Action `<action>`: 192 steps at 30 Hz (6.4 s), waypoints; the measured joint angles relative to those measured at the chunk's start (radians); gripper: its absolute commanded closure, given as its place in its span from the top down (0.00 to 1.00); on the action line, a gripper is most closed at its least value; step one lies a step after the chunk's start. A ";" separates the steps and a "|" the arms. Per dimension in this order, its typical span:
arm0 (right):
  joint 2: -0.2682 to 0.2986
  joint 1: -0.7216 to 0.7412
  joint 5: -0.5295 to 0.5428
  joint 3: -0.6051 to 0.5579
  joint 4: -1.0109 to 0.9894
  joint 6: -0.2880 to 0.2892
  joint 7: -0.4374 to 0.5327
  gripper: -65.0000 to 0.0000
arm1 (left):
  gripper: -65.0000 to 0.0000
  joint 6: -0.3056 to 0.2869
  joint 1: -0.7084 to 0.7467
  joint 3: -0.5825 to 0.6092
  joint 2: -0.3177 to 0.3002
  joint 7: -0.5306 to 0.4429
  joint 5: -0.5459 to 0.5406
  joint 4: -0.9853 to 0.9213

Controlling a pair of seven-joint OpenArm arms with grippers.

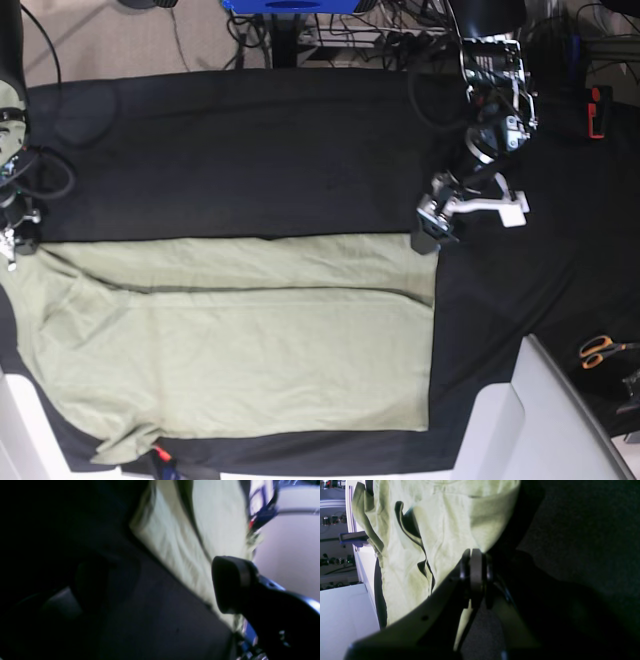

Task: Fold the T-shirt properly
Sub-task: 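Lower the left gripper and grasp the folded hem edge, then drag the folded shirt across the table with both grippers, then release the shirt and move the right gripper to the collar area, then grasp the fabric beside the collar with the right gripper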

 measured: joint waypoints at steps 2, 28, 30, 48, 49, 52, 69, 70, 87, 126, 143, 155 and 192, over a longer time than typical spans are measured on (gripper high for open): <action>0.000 0.000 0.000 -0.003 0.000 0.000 0.000 0.00 | 0.99 0.006 -0.032 0.000 -0.005 -0.002 0.011 -0.022; 0.000 -0.002 0.000 -0.003 0.000 0.002 0.000 0.00 | 0.00 0.027 -0.261 0.111 0.005 -0.067 0.041 -0.329; 0.000 -0.002 0.000 -0.003 0.000 0.002 0.000 0.00 | 0.00 0.026 -0.264 0.110 0.000 -0.073 0.034 -0.346; -0.106 -0.121 0.004 -0.002 0.378 0.017 -0.314 0.00 | 0.00 0.028 -0.076 0.103 -0.089 0.095 0.028 -0.058; -0.126 -0.138 -0.006 0.001 0.434 0.014 -0.352 0.00 | 0.00 0.031 -0.051 0.103 -0.092 0.095 0.030 -0.035; -0.206 -0.208 -0.002 0.001 0.612 0.011 -0.422 0.00 | 0.00 0.034 0.004 0.103 -0.097 0.098 0.037 0.018; -0.472 -0.500 0.129 -0.001 1.122 0.014 -0.629 0.00 | 0.00 0.030 0.277 0.103 -0.212 0.093 0.027 0.210; -0.478 -0.515 0.129 0.000 1.128 0.016 -0.629 0.00 | 0.00 0.028 0.288 0.103 -0.220 0.098 0.027 0.210; -0.499 -0.635 0.263 -0.006 1.134 0.018 -0.633 0.00 | 0.00 0.027 0.357 0.103 -0.257 0.090 0.028 0.254; -0.236 -0.655 -0.163 -0.661 1.255 0.097 -0.445 0.64 | 1.00 0.024 0.457 -0.320 -0.332 0.093 0.041 0.278; -0.201 -0.587 -0.161 -0.678 1.027 0.098 -0.285 0.33 | 1.00 0.024 0.454 -0.318 -0.330 0.093 0.041 0.272; -0.192 -0.556 -0.158 -0.678 0.993 0.112 -0.289 0.00 | 1.00 0.024 0.454 -0.318 -0.305 0.093 0.041 0.270; -0.259 -0.612 -0.161 -0.669 1.257 0.051 -0.389 0.42 | 1.00 0.024 0.452 -0.318 -0.296 0.093 0.041 0.273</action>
